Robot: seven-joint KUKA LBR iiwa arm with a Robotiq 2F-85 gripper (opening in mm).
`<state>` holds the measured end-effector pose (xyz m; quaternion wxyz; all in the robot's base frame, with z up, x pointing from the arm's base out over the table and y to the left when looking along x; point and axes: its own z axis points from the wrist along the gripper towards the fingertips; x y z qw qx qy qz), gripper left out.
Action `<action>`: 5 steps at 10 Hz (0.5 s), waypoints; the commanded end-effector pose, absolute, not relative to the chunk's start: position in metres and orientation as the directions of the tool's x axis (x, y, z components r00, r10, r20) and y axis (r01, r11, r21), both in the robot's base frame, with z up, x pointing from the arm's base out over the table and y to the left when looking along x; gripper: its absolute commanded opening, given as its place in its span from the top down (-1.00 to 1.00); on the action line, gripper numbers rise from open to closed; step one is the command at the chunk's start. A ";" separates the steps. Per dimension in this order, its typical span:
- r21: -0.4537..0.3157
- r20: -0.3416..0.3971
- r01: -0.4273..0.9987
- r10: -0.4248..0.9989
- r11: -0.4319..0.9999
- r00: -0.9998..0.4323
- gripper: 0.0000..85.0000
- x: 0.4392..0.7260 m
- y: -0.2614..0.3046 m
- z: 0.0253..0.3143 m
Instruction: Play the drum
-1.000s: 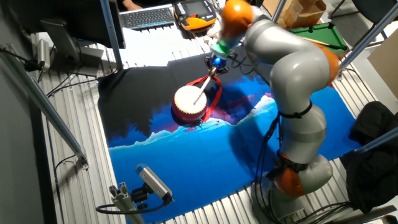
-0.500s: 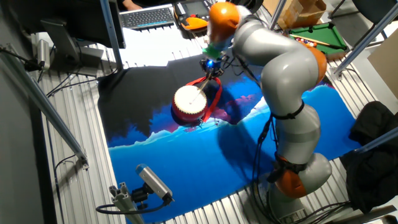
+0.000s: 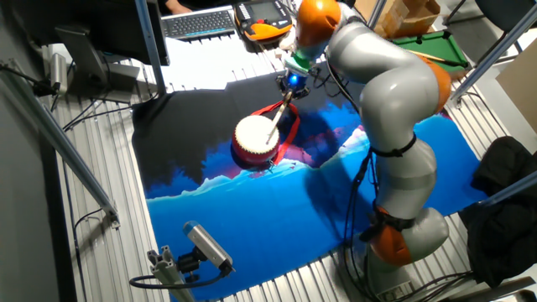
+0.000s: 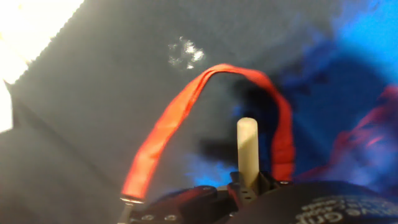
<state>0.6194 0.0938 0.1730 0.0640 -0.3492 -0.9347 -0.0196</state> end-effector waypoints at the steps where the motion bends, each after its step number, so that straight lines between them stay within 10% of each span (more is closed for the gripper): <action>1: -0.064 0.130 0.576 0.579 0.815 -0.805 1.00 0.618 0.092 0.174; 5: -0.100 0.153 0.422 0.433 0.901 -0.888 1.00 0.613 0.079 0.175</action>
